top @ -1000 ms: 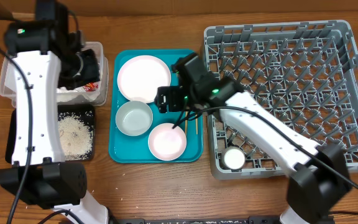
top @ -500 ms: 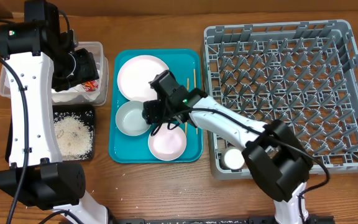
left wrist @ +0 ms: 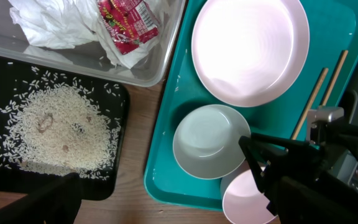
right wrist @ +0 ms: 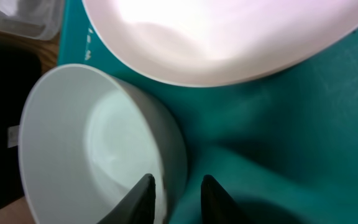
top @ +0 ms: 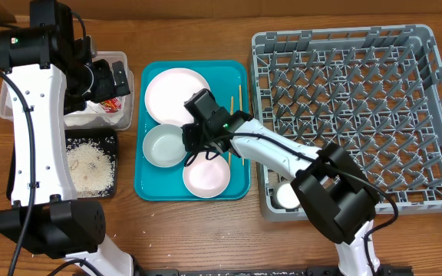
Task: Sort waste into correct bins and load items into the dishwasher
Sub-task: 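Grasp the empty bowl on the teal tray with the right gripper, then carry the bowl into the dish rack and set it down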
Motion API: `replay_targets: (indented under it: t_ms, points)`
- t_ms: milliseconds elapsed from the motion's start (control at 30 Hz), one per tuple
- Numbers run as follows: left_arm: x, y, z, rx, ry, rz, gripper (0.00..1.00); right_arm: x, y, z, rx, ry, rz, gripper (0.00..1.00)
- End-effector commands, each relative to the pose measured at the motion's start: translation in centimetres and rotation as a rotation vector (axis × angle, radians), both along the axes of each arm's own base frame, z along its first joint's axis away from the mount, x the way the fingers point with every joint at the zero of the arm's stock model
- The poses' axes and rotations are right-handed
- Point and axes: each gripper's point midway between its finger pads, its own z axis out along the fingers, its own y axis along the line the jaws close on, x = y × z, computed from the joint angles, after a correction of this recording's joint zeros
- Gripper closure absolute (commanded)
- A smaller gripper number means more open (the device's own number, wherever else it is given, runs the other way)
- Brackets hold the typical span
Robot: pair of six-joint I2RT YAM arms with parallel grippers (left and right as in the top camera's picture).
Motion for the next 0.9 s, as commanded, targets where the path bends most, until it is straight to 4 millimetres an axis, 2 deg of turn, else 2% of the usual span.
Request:
replay_targets:
  t_ms: [0, 200, 300, 433, 467, 567, 633, 733, 800, 867]
  points:
    - [0.0, 0.0, 1.0, 0.007, -0.033, -0.004, 0.0, 0.2, 0.2, -1.2, -0.015, 0.013, -0.021, 0.79]
    - [0.0, 0.0, 1.0, 0.007, -0.033, -0.004, 0.0, 0.4, 0.3, -1.2, -0.011, 0.01, -0.024, 0.96]
    - [0.0, 0.0, 1.0, 0.006, -0.033, -0.003, 0.0, 0.8, 0.5, -0.1, -0.008, 0.006, -0.027, 0.96]
    - [0.0, 0.0, 1.0, 0.005, -0.033, -0.004, 0.0, 2.0, 0.2, 3.4, -0.031, -0.036, -0.025, 0.96]
    - [0.0, 0.0, 1.0, 0.005, -0.034, -0.004, 0.0, 2.3, 0.2, 5.6, -0.033, -0.066, -0.003, 0.96]
    - [0.0, 0.0, 1.0, 0.005, -0.034, -0.004, 0.0, 3.2, -0.7, 9.9, -0.063, -0.139, 0.002, 0.96]
    - [0.0, 0.0, 1.0, 0.005, -0.034, -0.004, 0.0, 3.8, -1.9, 12.7, -0.095, -0.191, -0.017, 0.96]
    - [0.0, 0.0, 1.0, 0.005, -0.033, -0.004, 0.0, 5.4, -5.6, 16.8, -0.193, -0.288, -0.124, 0.96]
    - [0.0, 0.0, 1.0, 0.005, -0.034, -0.004, 0.0, 6.7, -8.9, 18.6, -0.289, -0.362, -0.221, 0.96]
    - [0.0, 0.0, 1.0, 0.005, -0.033, -0.004, 0.0, 7.9, -12.4, 19.7, -0.401, -0.428, -0.319, 0.96]
